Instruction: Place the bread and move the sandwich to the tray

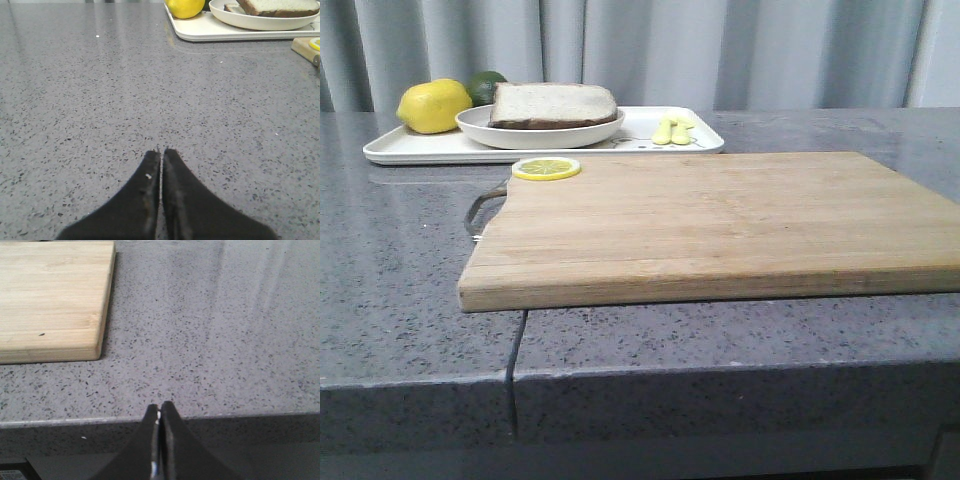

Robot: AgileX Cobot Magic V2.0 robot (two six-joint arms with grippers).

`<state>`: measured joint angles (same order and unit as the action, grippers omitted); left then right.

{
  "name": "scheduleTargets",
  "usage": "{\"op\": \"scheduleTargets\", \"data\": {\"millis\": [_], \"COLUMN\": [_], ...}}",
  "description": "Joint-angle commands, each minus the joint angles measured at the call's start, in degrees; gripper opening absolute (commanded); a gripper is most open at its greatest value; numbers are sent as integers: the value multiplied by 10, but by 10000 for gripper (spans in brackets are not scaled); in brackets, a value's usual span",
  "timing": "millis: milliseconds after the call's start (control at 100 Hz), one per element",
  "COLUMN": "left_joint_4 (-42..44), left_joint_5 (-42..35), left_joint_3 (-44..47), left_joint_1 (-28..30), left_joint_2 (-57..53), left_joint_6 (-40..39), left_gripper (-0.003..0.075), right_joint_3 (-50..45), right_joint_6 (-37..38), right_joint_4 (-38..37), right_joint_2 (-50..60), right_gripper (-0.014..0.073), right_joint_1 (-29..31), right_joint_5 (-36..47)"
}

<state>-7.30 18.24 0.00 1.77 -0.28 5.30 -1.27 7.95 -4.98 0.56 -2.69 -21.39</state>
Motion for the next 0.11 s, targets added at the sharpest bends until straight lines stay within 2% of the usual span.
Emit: {"op": "scheduleTargets", "data": {"millis": [0,100], "left_joint_4": [-4,-4], "left_joint_5": [-39,-39], "left_joint_3": [9,9], "left_joint_1": [-4,-4], "left_joint_2": [-17,-17], "left_joint_6": [-5,-5], "left_gripper": [-20,-20], "right_joint_3": [-5,-5], "right_joint_6": [-1,-1], "right_joint_4": [-3,-3], "right_joint_2": [12,12], "right_gripper": [-60,-60], "right_joint_1": [4,4], "right_joint_5": [21,21]}}
